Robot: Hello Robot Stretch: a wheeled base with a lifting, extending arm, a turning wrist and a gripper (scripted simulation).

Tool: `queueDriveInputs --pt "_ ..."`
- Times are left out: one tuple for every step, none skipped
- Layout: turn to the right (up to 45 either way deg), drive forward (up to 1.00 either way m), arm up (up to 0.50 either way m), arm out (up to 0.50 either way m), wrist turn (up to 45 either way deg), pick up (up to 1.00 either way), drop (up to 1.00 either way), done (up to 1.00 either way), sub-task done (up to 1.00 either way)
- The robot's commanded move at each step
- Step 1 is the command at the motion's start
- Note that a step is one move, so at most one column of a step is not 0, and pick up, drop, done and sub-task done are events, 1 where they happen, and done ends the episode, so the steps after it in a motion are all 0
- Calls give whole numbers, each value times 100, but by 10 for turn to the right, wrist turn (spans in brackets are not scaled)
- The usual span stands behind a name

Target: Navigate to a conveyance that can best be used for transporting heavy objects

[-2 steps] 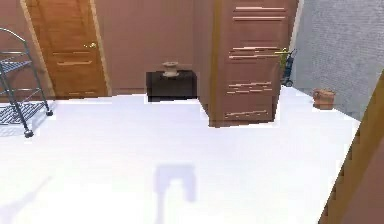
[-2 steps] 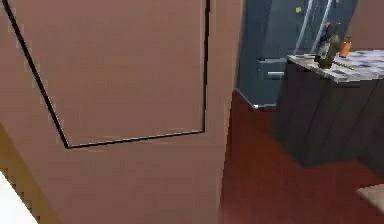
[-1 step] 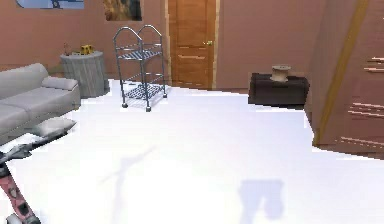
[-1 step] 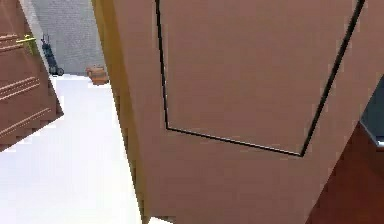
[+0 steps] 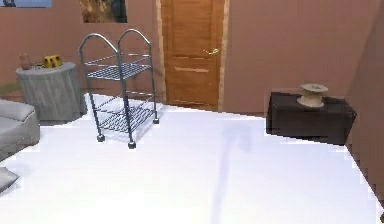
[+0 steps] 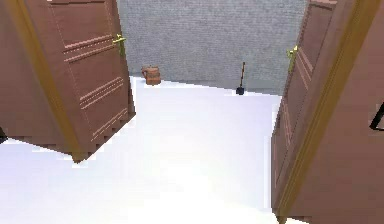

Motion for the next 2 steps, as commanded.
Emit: queueDriveInputs --pt "-60 0 0 0 0 0 0 0 0" --pt "0 25 0 0 0 0 0 0 0"
